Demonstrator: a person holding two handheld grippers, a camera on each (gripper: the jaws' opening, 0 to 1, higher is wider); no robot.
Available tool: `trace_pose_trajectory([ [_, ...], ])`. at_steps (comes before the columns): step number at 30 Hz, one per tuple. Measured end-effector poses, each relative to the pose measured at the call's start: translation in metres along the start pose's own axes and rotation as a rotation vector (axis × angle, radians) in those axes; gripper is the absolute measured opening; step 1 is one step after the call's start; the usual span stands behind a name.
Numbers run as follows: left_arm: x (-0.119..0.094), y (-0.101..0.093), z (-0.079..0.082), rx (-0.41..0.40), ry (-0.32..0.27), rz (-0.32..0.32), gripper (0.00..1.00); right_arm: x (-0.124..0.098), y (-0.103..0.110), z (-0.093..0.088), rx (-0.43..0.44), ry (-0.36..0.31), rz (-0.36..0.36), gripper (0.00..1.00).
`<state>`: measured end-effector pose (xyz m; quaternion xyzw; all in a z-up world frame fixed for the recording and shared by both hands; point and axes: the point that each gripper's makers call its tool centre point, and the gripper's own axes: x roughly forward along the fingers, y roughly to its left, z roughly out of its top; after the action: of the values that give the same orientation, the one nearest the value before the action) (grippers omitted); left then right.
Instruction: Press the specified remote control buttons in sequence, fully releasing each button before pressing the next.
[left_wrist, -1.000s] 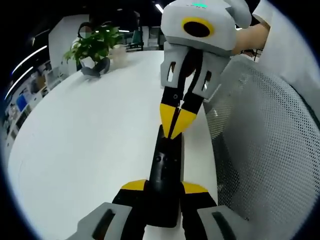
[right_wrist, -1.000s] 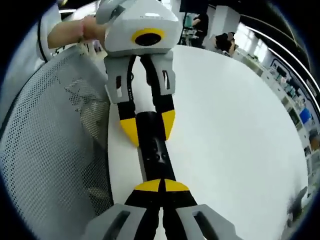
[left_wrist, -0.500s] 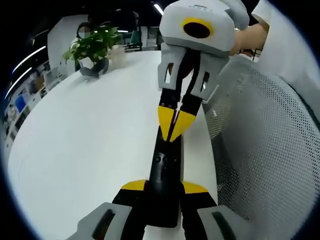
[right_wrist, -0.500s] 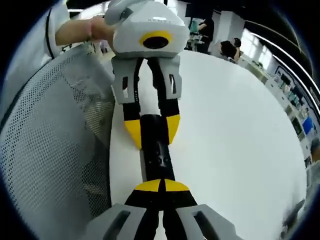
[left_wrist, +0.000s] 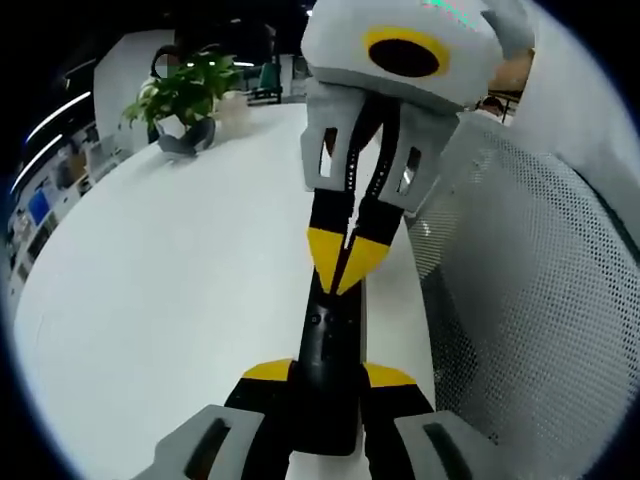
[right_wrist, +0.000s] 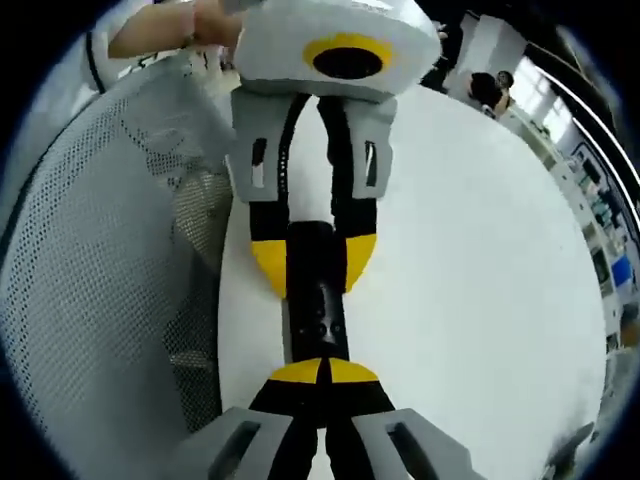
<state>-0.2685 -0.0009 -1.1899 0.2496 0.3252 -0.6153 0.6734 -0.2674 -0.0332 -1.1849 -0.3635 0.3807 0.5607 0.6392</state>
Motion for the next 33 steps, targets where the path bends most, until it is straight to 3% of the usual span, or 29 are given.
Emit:
trace_pose_trajectory([
  [3,0.000,0.000,0.000,-0.005,-0.005,0.006,0.24,-0.001,0.001,0.001,-0.051,-0.060,-0.033,0.00],
  [5,0.000,0.000,0.000,-0.008,-0.008,0.008,0.24,0.000,0.002,0.005,-0.030,-0.106,-0.048,0.00],
  [16,0.000,0.000,0.000,-0.013,-0.015,0.014,0.24,0.000,0.003,0.006,-0.075,-0.089,-0.020,0.00],
  [18,0.000,-0.001,0.001,-0.025,-0.021,0.014,0.24,0.001,0.015,0.016,-0.032,-0.138,0.053,0.00],
  [20,0.001,-0.002,0.001,-0.011,-0.023,0.012,0.24,0.004,0.009,0.015,-0.152,-0.072,-0.003,0.00],
  [21,0.001,-0.002,0.001,-0.018,-0.022,0.014,0.24,0.003,0.008,0.013,-0.177,-0.026,-0.020,0.00],
  [22,0.001,-0.002,0.001,-0.015,-0.019,0.016,0.24,0.002,0.006,0.014,-0.181,-0.022,-0.045,0.00],
  [24,0.002,-0.002,0.001,-0.008,-0.014,0.019,0.24,0.001,0.010,0.021,-0.120,-0.083,-0.015,0.00],
  [25,0.002,-0.002,0.001,-0.005,-0.013,0.018,0.24,0.000,0.009,0.020,-0.078,-0.087,-0.008,0.00],
  [28,0.002,-0.002,0.001,-0.007,-0.014,0.013,0.24,-0.004,-0.005,0.005,-0.095,-0.030,-0.050,0.00],
  [31,0.002,-0.002,0.001,-0.006,-0.015,0.011,0.24,-0.004,0.002,0.008,-0.035,-0.086,0.001,0.00],
  [33,0.002,-0.002,0.002,-0.008,-0.018,0.012,0.24,-0.004,0.005,0.008,-0.042,-0.075,0.007,0.00],
])
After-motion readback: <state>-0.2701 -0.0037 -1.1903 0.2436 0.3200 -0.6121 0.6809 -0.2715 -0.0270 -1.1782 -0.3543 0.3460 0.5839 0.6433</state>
